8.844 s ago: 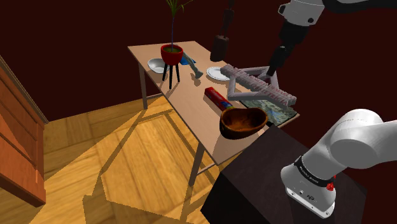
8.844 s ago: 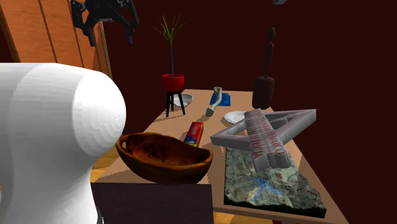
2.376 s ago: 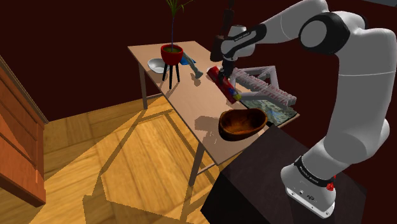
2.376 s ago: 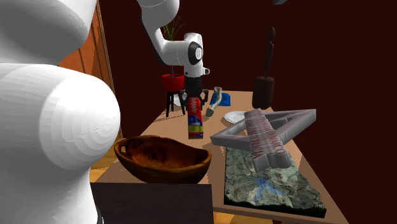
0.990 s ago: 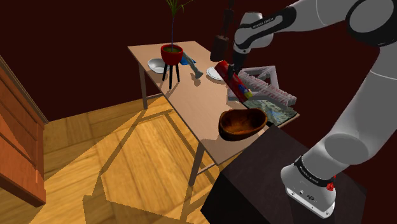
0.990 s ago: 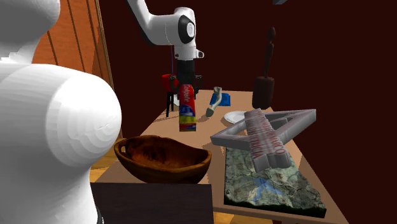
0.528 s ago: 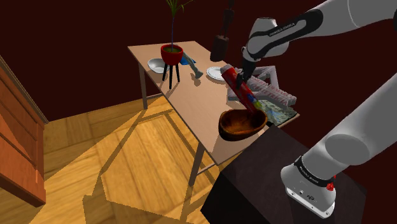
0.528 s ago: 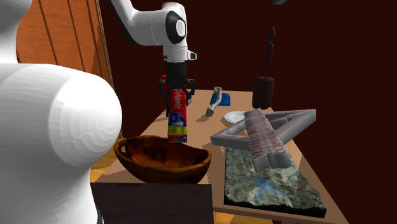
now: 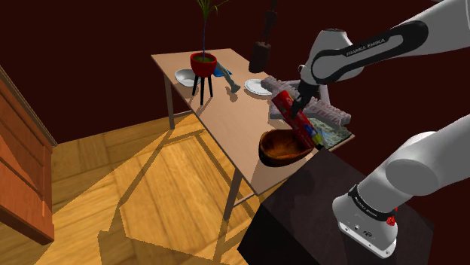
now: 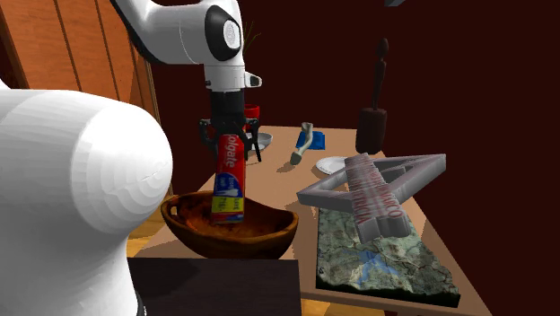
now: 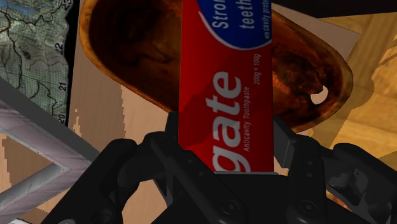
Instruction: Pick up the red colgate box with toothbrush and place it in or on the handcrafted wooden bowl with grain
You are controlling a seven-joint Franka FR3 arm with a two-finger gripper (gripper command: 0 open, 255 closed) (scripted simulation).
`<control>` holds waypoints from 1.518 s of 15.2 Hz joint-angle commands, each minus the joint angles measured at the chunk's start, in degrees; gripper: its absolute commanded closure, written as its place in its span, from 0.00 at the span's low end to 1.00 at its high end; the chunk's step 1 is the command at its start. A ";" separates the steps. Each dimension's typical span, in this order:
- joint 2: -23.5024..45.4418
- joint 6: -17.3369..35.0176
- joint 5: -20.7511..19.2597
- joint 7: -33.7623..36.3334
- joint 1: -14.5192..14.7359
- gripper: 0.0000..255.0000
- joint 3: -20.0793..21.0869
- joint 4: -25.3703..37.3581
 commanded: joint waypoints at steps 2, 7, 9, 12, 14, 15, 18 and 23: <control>0.63 2.75 -0.07 -0.04 -0.06 1.00 -0.10 -2.02; 4.11 7.54 0.11 -0.19 0.02 1.00 -0.25 -3.34; 5.63 9.48 0.21 -0.27 0.06 1.00 -0.31 -3.77; 8.03 12.40 0.42 -0.42 0.13 1.00 -0.38 -4.29; 9.08 13.63 0.53 -0.50 0.16 1.00 -0.41 -4.47; 9.07 13.63 0.53 -0.50 0.16 1.00 -0.41 -4.47; 9.08 13.63 0.53 -0.50 0.15 1.00 -0.40 -4.47; 9.07 13.61 0.53 -0.50 0.15 0.00 -0.40 -4.46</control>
